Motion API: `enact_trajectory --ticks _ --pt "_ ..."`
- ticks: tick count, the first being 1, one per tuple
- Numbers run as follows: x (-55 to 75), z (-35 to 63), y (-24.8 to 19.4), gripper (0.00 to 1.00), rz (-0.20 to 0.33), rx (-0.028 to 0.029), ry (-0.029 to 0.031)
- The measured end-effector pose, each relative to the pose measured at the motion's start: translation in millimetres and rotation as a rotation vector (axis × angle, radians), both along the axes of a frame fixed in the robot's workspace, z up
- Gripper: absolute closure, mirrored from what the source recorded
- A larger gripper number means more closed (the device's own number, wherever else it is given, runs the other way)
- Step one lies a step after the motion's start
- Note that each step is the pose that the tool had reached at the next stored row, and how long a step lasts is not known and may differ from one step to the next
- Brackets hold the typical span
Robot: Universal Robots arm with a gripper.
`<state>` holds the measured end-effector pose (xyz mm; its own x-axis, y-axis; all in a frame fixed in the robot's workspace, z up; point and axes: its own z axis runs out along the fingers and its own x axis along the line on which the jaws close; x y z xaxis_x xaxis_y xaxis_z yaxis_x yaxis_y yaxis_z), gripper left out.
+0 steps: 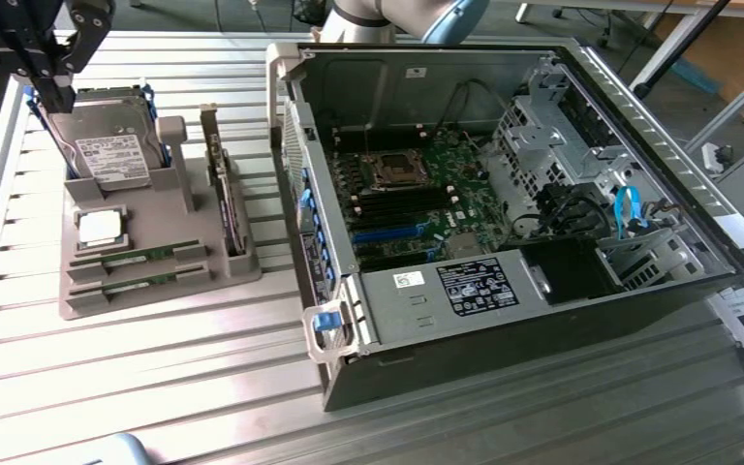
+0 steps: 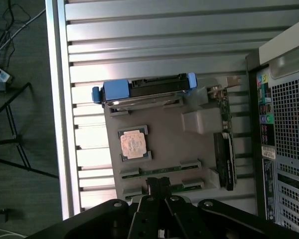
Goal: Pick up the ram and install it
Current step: 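Reach for the ram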
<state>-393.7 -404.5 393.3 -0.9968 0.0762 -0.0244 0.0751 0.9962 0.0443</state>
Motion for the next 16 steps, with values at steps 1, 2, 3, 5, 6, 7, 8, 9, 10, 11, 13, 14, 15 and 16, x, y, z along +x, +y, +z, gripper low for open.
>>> enact_trajectory --ticks 1,2,3,5,6,7,8,9,10,11,13,14,15,16 --pt "0.0 0.0 -0.8 0.89 0.0 -0.0001 0.0" --pt "0.0 0.0 -2.2 0.89 0.0 0.0 0.0" --pt "0.0 -0.1 -4.3 0.89 0.0 0.0 -0.0001" --pt "0.0 -0.1 -7.1 0.89 0.0 0.0 -0.0001" --pt "0.0 -0.1 -8.2 0.89 0.0 0.0 0.0" --pt "0.0 -0.1 -8.7 0.89 0.0 0.0 -0.0001" --pt "0.0 -0.2 -9.2 0.89 0.0 0.0 0.0" --pt "0.0 -0.2 -9.7 0.89 0.0 0.0 -0.0001" --pt "0.1 -0.2 -10.0 0.89 0.0 -0.0001 0.0" --pt "0.1 -0.3 -10.2 0.89 0.0 0.0 -0.0001" --pt "0.2 -0.4 -10.8 0.89 0.0 0.0 -0.0001" --pt "0.3 -0.4 -10.9 0.89 0.0 0.0 0.0" --pt "0.4 -0.4 -11.2 0.89 0.0 0.0 -0.0001" --pt "0.4 -0.5 -11.5 0.89 0.0 0.0 0.0"
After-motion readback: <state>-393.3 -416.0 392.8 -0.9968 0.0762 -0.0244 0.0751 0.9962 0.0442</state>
